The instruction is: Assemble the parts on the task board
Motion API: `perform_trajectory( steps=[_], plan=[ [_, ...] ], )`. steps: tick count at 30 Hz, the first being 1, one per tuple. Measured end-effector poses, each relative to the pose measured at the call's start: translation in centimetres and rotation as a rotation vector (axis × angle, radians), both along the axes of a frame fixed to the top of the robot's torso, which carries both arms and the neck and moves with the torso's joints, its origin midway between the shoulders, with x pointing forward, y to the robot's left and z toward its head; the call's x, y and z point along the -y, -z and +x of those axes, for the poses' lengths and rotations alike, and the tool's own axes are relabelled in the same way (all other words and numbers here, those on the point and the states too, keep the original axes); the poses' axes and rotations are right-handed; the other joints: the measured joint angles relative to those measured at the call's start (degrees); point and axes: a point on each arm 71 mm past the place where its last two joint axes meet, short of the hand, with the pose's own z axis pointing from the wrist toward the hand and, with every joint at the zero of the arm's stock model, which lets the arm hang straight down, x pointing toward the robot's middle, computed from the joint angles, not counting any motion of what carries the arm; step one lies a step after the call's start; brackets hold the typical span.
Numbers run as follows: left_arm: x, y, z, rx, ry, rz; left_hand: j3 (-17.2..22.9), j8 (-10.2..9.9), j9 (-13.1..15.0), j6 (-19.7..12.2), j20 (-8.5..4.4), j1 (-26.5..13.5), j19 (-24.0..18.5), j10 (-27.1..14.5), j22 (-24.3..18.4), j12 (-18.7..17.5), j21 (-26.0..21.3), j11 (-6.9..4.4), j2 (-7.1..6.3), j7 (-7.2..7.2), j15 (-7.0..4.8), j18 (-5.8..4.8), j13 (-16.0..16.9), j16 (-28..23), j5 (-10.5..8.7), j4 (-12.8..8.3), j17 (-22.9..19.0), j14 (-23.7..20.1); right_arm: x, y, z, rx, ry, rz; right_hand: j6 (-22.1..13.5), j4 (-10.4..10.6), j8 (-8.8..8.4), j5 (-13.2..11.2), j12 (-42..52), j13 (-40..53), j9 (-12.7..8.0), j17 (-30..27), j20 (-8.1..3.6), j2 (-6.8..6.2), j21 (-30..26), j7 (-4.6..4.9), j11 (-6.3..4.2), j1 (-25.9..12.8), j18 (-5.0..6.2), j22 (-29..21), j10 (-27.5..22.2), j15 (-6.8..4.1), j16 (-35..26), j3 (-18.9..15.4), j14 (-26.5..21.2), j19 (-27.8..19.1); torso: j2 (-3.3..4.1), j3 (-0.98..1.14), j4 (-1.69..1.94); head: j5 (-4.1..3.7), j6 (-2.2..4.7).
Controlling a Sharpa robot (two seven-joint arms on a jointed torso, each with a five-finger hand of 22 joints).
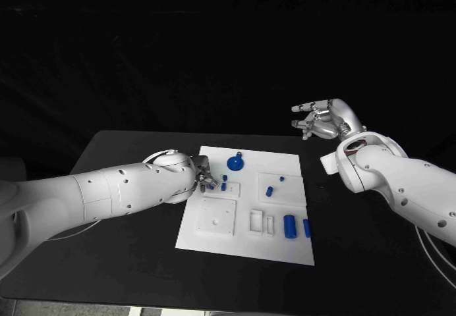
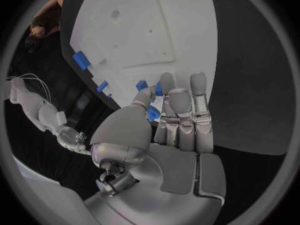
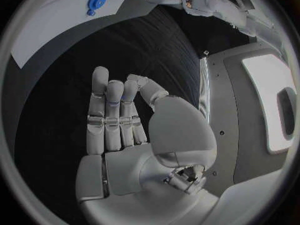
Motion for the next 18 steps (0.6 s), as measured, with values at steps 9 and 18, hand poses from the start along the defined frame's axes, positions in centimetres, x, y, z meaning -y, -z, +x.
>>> perform_trajectory(
  steps=[9, 18],
  plan=[
    [0.1, 0.0, 0.1, -0.006, 0.003, 0.009, 0.8, 0.6, 0.3, -0.4, -0.22, 0.2, 0.2, -0.2, 0.0, 0.0, -0.4, -0.2, -2.46, -0.38, 0.0, 0.0, 0.0, 0.0, -3.12, -2.8, 0.0, 0.0, 0.03, 0.06, 0.01, -0.001, 0.0, -0.001, 0.0, 0.0, 0.0, 0.0, 0.0, 0.0, 0.0, 0.0, 0.0, 0.0, 0.0, 0.0, 0.0, 0.0, 0.0, 0.0, 0.0, 0.0, 0.0, 0.0, 0.0, 0.0, -0.01, -0.04, 0.0, -0.15, -0.14],
    [0.07, -0.01, 0.18, -0.007, 0.002, 0.012, -0.9, -0.1, -0.7, 0.4, -0.23, 2.3, 0.6, -0.3, 0.0, 0.0, -1.3, -0.35, -4.63, -1.23, -0.22, 0.0, 0.1, 0.0, -4.57, 0.7, 0.1, -0.2, 0.05, 0.08, 0.01, -0.002, 0.0, -0.001, 0.0, 0.0, 0.0, 0.2, 0.0, 0.0, 0.0, 0.0, 0.0, 0.0, -0.3, 0.01, 0.0, 0.0, 0.0, 0.1, 0.0, 0.0, 0.0, 0.0, 0.0, 0.0, -0.01, -0.08, 0.03, -0.23, -0.25]
  ],
)
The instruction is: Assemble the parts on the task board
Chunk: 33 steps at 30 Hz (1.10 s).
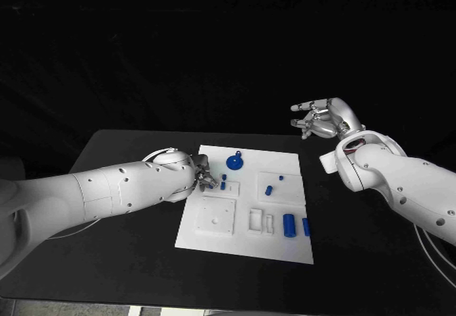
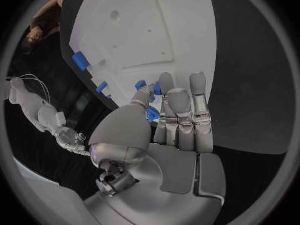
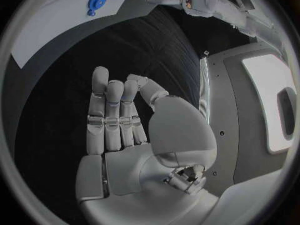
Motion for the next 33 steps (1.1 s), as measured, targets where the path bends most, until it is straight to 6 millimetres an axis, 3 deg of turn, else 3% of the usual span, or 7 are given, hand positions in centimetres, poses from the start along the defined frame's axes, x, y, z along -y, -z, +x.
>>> perform_trajectory(
  steps=[7, 16, 24, 30, 33],
  plan=[
    [-0.22, 0.07, 0.08, 0.001, -0.005, 0.004, -2.2, -0.4, -0.7, 1.6, 0.0, 0.4, 0.0, -0.2, 0.0, 0.3, -0.2, -0.19, -1.32, -1.62, -0.21, 0.0, 0.3, 0.0, -3.3, 2.8, 0.0, -0.2, 0.03, 0.02, 0.01, -0.001, 0.0, -0.001, -0.1, 0.0, 0.0, 0.3, 0.0, 0.0, 0.0, 0.0, 0.21, -0.23, 0.0, 0.07, 0.0, -0.2, 0.0, 0.0, 0.0, 0.0, 0.0, 0.0, 0.0, 0.2, -0.02, -0.01, 0.01, -0.05, -0.04],
    [-0.36, 0.14, 0.13, 0.003, -0.01, 0.005, -5.0, -0.5, -0.7, 2.1, 0.01, 1.6, 0.4, -0.6, 0.0, 1.0, -0.7, -0.6, -2.46, -1.74, -0.21, 0.0, 0.5, 0.0, -4.54, 7.4, 0.0, -0.2, 0.04, 0.03, 0.01, -0.002, -0.001, -0.001, -0.1, 0.0, 0.0, 0.3, 0.0, 0.0, 0.0, 0.0, 0.21, -0.23, 0.0, 0.07, 0.0, -0.2, 0.0, 0.0, 0.0, 0.0, 0.0, 0.0, 0.0, 0.2, -0.03, 0.01, -0.02, -0.07, 0.0],
    [-0.48, 0.22, 0.23, 0.005, -0.017, 0.005, -6.0, -0.5, -0.7, 2.1, 0.01, 1.6, 0.4, -0.6, 0.0, 1.0, -0.9, -0.6, -2.46, -1.65, -0.21, 0.0, 0.5, -0.2, -5.02, 9.0, 0.0, -0.2, 0.06, 0.04, 0.01, -0.002, -0.001, -0.001, -0.1, 0.0, 0.0, 0.5, 0.0, 0.0, 0.0, 0.0, 0.21, -0.23, -0.3, 0.08, 0.0, -0.2, 0.01, 0.0, 0.0, 0.0, 0.0, 0.0, 0.0, 0.2, -0.03, 0.02, -0.02, -0.09, 0.05],
    [-0.66, 0.29, 0.3, 0.008, -0.023, 0.006, -7.0, -0.1, -0.6, 2.1, 0.01, 1.3, 0.4, -0.6, 0.0, 1.2, -0.9, -0.6, -2.78, -1.66, -0.21, 0.0, 0.6, -0.2, -7.62, 10.1, 0.0, -0.2, 0.09, 0.06, 0.02, -0.003, -0.001, -0.001, -0.1, 0.2, 0.0, 0.7, 0.0, 0.0, 0.0, 0.0, 0.0, -0.23, -0.3, 0.08, 0.0, -0.2, 0.0, 0.1, 0.0, 0.0, 0.0, -0.2, 0.0, 0.4, -0.03, 0.02, -0.03, -0.15, 0.05],
    [-0.76, 0.32, 0.33, 0.01, -0.025, 0.007, -7.3, -0.1, -0.5, 2.1, 0.01, 0.9, 0.4, -0.8, 0.0, 1.2, -0.9, -0.38, -3.18, -1.72, -0.21, 0.0, 0.6, -0.2, -7.97, 10.4, 0.0, -0.2, 0.12, 0.08, 0.02, -0.004, 0.0, -0.001, -0.1, 0.2, 0.0, 1.1, 0.0, 0.0, 0.0, 0.0, -0.01, -0.23, -0.7, 0.08, 0.0, -0.2, 0.0, 0.1, 0.0, 0.0, 0.0, -0.5, 0.0, 0.4, -0.03, 0.01, -0.03, -0.23, 0.05]
  ],
)
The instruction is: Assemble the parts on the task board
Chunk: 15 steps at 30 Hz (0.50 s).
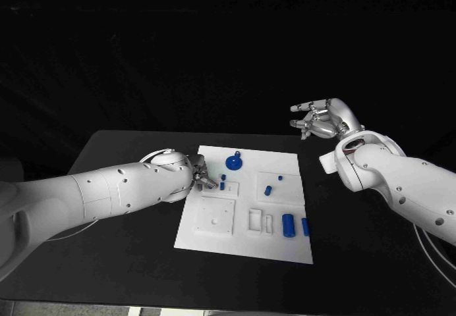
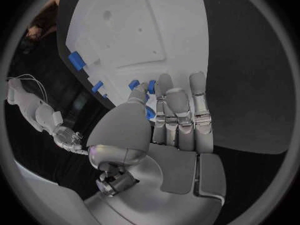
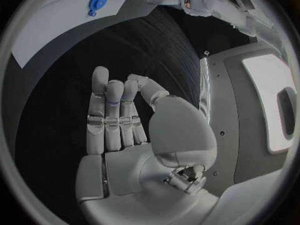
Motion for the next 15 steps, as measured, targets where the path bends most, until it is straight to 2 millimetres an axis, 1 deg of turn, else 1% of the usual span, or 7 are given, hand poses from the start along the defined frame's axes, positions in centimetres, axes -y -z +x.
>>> perform_trajectory(
  steps=[5, 8, 9, 11, 12, 14, 15],
  plan=[
    [-0.08, 0.0, 0.02, 0.004, -0.003, 0.002, -0.6, 0.2, 0.1, -0.2, 0.0, -0.4, 0.0, 0.0, 0.0, 0.0, -0.2, 0.0, -0.41, 0.21, 0.0, 0.0, 0.1, 0.0, 0.0, 0.6, 0.0, 0.0, 0.05, 0.05, 0.0, -0.001, 0.001, 0.0, 0.0, 0.0, 0.0, 0.0, 0.0, 0.0, 0.0, 0.0, 0.0, 0.0, 0.0, 0.0, 0.0, 0.0, 0.0, 0.0, 0.0, 0.0, 0.0, 0.0, 0.0, 0.0, 0.0, 0.0, -0.01, -0.07, 0.01],
    [-0.16, -0.02, 0.04, 0.008, -0.005, 0.003, -0.7, 0.2, 0.1, -0.2, 0.0, -1.3, 0.0, -0.2, 0.0, 0.2, -0.2, 0.21, -1.27, 0.21, 0.0, 0.0, 0.1, 0.0, -0.31, 2.0, 0.0, 0.0, 0.08, 0.08, 0.0, -0.002, 0.002, -0.001, 0.0, 0.2, 0.0, 0.1, 0.0, 0.0, 0.0, 0.0, 0.05, -0.06, -0.1, 0.0, 0.0, -0.3, 0.0, 0.0, 0.0, 0.0, 0.0, -0.2, 0.0, 0.1, 0.0, -0.02, 0.0, -0.07, 0.03],
    [-0.19, -0.02, 0.04, 0.009, -0.006, 0.003, -0.7, 0.2, 0.1, -0.2, 0.0, -1.6, 0.0, -0.2, 0.0, 0.2, -0.2, 0.21, -1.57, 0.21, 0.0, 0.0, 0.1, 0.0, -0.47, 2.4, -0.1, 0.0, 0.08, 0.09, 0.0, -0.002, 0.002, -0.001, 0.0, 0.3, 0.0, 0.5, 0.0, 0.0, 0.0, 0.0, 0.21, -0.05, -0.3, 0.0, 0.0, -0.7, 0.0, 0.0, 0.0, 0.0, 0.0, -0.6, 0.0, 0.2, 0.0, -0.03, 0.0, -0.08, 0.03],
    [-0.26, -0.04, 0.06, 0.013, -0.009, 0.004, -0.6, 0.2, 0.1, -0.4, 0.0, -2.3, 0.0, -0.2, 0.0, 0.3, -0.2, 0.21, -2.31, 0.42, 0.0, 0.0, 0.1, 0.0, -2.65, 3.3, -0.1, 0.0, 0.1, 0.12, 0.0, -0.003, 0.002, 0.0, 0.0, 0.5, 0.0, 1.6, 0.0, 0.0, 0.0, 0.0, 0.21, -0.04, -0.5, 0.0, 0.0, -1.0, 0.01, -0.2, 0.0, 0.0, 0.0, -1.2, 0.0, 0.2, 0.0, -0.03, 0.01, -0.08, 0.04],
    [-0.29, -0.05, 0.07, 0.014, -0.01, 0.003, -0.3, 0.2, 0.2, -0.5, 0.0, -2.5, 0.0, -0.2, 0.0, 0.3, -0.2, 0.21, -2.54, 0.52, 0.0, 0.0, 0.1, 0.0, -3.34, 3.7, -0.2, 0.0, 0.1, 0.12, 0.0, -0.003, 0.002, 0.0, 0.0, 0.5, 0.0, 1.8, 0.0, 0.0, 0.0, 0.0, 0.21, -0.04, -0.6, 0.0, 0.0, -1.0, 0.01, -0.3, 0.0, 0.0, 0.0, -1.3, 0.0, 0.2, -0.01, -0.03, 0.02, -0.1, 0.04],
    [-0.35, -0.06, 0.08, 0.018, -0.014, 0.004, 0.9, 0.5, 0.3, -0.6, 0.06, -2.6, 0.1, -0.2, 0.0, 0.3, -0.4, 0.21, -3.69, 0.61, 0.0, 0.0, 0.2, 0.0, -4.02, 4.8, -0.3, 0.0, 0.11, 0.14, 0.0, -0.003, 0.002, 0.0, 0.0, 0.7, 0.0, 2.2, 0.0, 0.0, 0.0, 0.0, 0.11, -0.04, -1.1, 0.0, 0.0, -1.0, 0.0, -0.7, 0.0, 0.0, 0.0, -2.1, 0.0, 0.7, -0.01, -0.03, 0.03, -0.12, 0.05],
    [-0.38, -0.05, 0.08, 0.019, -0.015, 0.004, 1.2, 0.5, 0.4, -0.6, 0.2, -2.8, 0.2, -0.2, 0.0, 0.3, -0.4, 0.21, -3.88, 0.61, 0.01, 0.0, 0.2, -0.1, -4.22, 5.1, -0.3, 0.0, 0.11, 0.14, 0.0, -0.004, 0.002, 0.0, 0.0, 0.7, 0.0, 2.2, 0.0, 0.0, 0.0, 0.0, 0.11, -0.04, -1.1, 0.0, 0.0, -1.0, 0.01, -0.8, 0.0, 0.0, 0.0, -2.1, 0.0, 0.7, -0.01, -0.03, 0.03, -0.12, 0.05]
  ],
)
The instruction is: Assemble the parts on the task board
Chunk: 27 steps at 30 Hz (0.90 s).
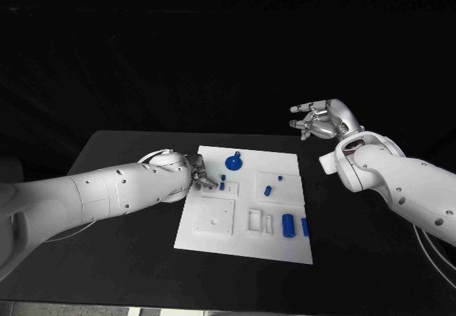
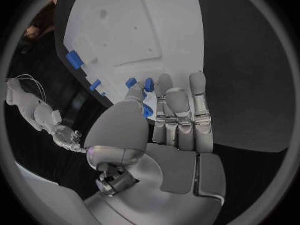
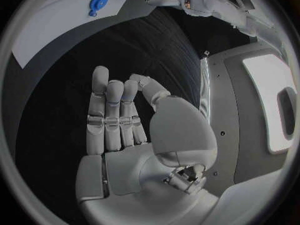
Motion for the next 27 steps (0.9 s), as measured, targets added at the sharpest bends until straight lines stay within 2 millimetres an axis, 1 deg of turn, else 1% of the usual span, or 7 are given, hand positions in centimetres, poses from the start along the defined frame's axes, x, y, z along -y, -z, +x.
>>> perform_trajectory(
  steps=[10, 14, 17, 18, 20, 22, 27],
  plan=[
    [-0.3, 0.0, 0.0, 0.011, -0.012, -0.002, 1.8, 0.2, 0.1, 0.0, 0.01, -0.7, 0.0, -0.2, 0.0, 0.2, 0.0, 0.2, -1.89, 0.01, 0.2, 0.0, 0.0, -0.1, -0.7, 3.7, -0.2, -0.2, 0.0, 0.1, 0.0, -0.002, 0.001, 0.001, 0.0, -0.2, 0.0, 0.0, 0.0, 0.0, 0.0, 0.0, 0.0, 0.0, 0.0, 0.0, 0.0, 0.0, 0.0, -0.1, 0.0, 0.0, 0.0, -0.2, 0.0, 0.0, 0.0, 0.02, 0.0, -0.01, 0.01],
    [-0.6, 0.0, -0.1, 0.015, -0.018, -0.006, 2.3, 0.4, 0.0, -0.1, 0.01, -1.1, 0.0, -0.2, 0.0, 0.2, 0.0, 0.2, -3.02, 0.1, 0.19, 0.0, 0.0, -0.1, -1.81, 5.8, -0.2, -0.2, 0.0, 0.1, 0.0, -0.004, 0.001, 0.001, 0.0, -0.2, 0.0, 0.3, 0.0, 0.0, 0.0, 0.0, 0.0, 0.0, -0.4, 0.0, 0.0, 0.0, 0.0, -0.1, 0.0, 0.0, 0.0, -0.2, 0.0, 0.0, 0.01, 0.03, -0.01, 0.03, 0.04],
    [-0.9, -0.1, -0.1, 0.017, -0.027, -0.019, 3.1, 0.4, 0.0, -0.1, 0.01, -2.1, 0.0, -0.2, 0.0, 0.2, -0.2, 0.2, -4.87, 0.1, 0.19, 0.0, 0.0, -0.1, -7.28, 8.4, -0.3, -0.2, 0.0, 0.2, 0.0, -0.005, 0.001, 0.001, 0.0, -0.2, 0.0, 0.3, 0.0, 0.0, 0.0, 0.0, 0.0, 0.0, -0.4, 0.0, 0.0, 0.0, 0.0, -0.1, 0.0, 0.0, 0.0, -0.2, 0.0, 0.0, 0.01, 0.03, -0.01, 0.06, 0.11],
    [-0.9, -0.2, -0.1, 0.017, -0.03, -0.026, 3.3, 0.4, 0.0, -0.1, 0.01, -3.1, 0.0, -0.2, 0.0, 0.2, -0.2, 0.2, -5.99, 0.1, 0.19, 0.0, 0.0, -0.1, -10.86, 9.4, -0.3, -0.2, 0.0, 0.2, 0.0, -0.006, 0.002, 0.001, 0.0, -0.2, 0.0, 0.3, 0.0, 0.0, 0.0, 0.0, 0.0, 0.0, -0.4, 0.0, 0.0, 0.0, 0.0, -0.1, 0.0, 0.0, 0.0, -0.2, 0.0, 0.0, 0.01, 0.05, 0.0, 0.07, 0.13],
    [-0.8, -0.5, -0.1, 0.021, -0.036, -0.046, 3.6, 0.4, -0.1, -0.1, 0.01, -4.4, 0.0, -0.2, 0.0, 0.2, -0.2, 0.2, -7.26, 0.1, 0.19, 0.0, 0.0, -0.1, -14.07, 9.8, -0.4, -0.2, 0.0, 0.3, 0.0, -0.007, 0.002, 0.001, 0.0, -0.2, 0.0, 0.3, 0.0, 0.0, 0.0, 0.0, 0.0, 0.0, -0.4, 0.0, 0.0, 0.0, 0.0, -0.1, 0.0, 0.0, 0.0, -0.2, 0.0, 0.0, 0.01, 0.06, -0.01, 0.07, 0.14],
    [-0.7, -0.8, 0.0, 0.023, -0.041, -0.067, 3.5, 0.4, -0.1, -0.1, 0.01, -5.5, 0.0, -0.2, 0.0, 0.2, -0.2, 0.21, -7.51, 0.1, 0.19, 0.0, 0.0, -0.1, -15.13, 9.9, -0.4, -0.2, 0.0, 0.3, 0.0, -0.007, 0.002, 0.001, 0.0, -0.2, 0.0, 0.3, 0.0, 0.0, 0.0, 0.0, 0.0, 0.0, -0.4, 0.0, 0.0, 0.0, 0.0, -0.1, 0.0, 0.0, 0.0, -0.2, 0.0, 0.0, 0.01, 0.06, -0.01, 0.07, 0.16],
    [-0.6, -1.5, 0.1, 0.02, -0.059, -0.13, 3.5, 0.4, -0.2, -0.3, 0.01, -5.5, 0.0, -0.4, 0.0, 0.2, -0.5, 0.41, -7.51, 0.31, 0.19, 0.0, 0.0, -0.1, -15.31, 9.9, -0.4, -0.2, 0.0, 0.3, 0.0, -0.009, 0.002, 0.002, 0.0, -0.2, 0.0, 0.3, 0.0, 0.0, 0.0, 0.0, 0.12, 0.15, -0.4, 0.0, 0.0, -0.2, -0.01, -0.2, 0.0, 0.0, 0.0, -0.2, 0.0, 0.1, 0.0, 0.06, -0.01, 0.09, 0.24]
  ],
)
